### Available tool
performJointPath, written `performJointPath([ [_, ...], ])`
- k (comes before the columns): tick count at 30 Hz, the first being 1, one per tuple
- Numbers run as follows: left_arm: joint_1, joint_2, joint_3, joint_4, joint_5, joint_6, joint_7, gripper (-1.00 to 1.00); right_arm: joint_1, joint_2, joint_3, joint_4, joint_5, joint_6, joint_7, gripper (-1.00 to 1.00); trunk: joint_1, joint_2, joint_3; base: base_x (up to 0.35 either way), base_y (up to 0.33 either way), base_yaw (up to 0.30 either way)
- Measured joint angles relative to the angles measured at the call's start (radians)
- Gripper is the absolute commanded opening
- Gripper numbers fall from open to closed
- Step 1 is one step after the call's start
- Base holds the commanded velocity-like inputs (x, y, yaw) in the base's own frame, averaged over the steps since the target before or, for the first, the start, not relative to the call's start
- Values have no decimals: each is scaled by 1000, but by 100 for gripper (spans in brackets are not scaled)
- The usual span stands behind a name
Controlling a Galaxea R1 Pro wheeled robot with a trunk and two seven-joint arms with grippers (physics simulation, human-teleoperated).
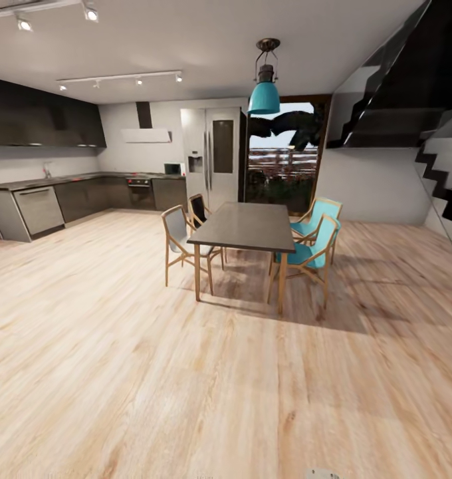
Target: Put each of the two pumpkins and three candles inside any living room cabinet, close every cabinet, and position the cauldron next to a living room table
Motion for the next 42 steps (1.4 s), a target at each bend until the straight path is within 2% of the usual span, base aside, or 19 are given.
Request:
performJointPath([
  [5,0,-1,-7,0,-6,-19,0,100,0,0,0,0,0,-1,0,100,0,0,-6,-17,28,220],
  [13,0,4,-5,0,0,-27,-2,100,0,0,0,0,1,0,0,100,0,0,-16,-124,235,181],
  [22,0,5,-4,0,0,-28,-2,100,0,0,0,4,1,3,0,100,0,0,-30,-103,273,81],
  [29,0,5,-5,0,-2,-30,-2,100,0,0,0,6,1,3,0,100,0,0,-42,-3,60,85],
  [34,0,6,-5,0,-4,-29,-2,100,0,3,1,6,4,-2,0,100,0,0,-47,202,5,226],
  [37,0,7,-4,0,-5,-29,-2,100,0,20,2,6,5,-3,0,100,0,0,-50,313,1,266],
  [42,0,7,-4,0,-5,-29,-2,100,1,26,2,4,5,-8,0,100,0,0,-53,331,0,240],
])
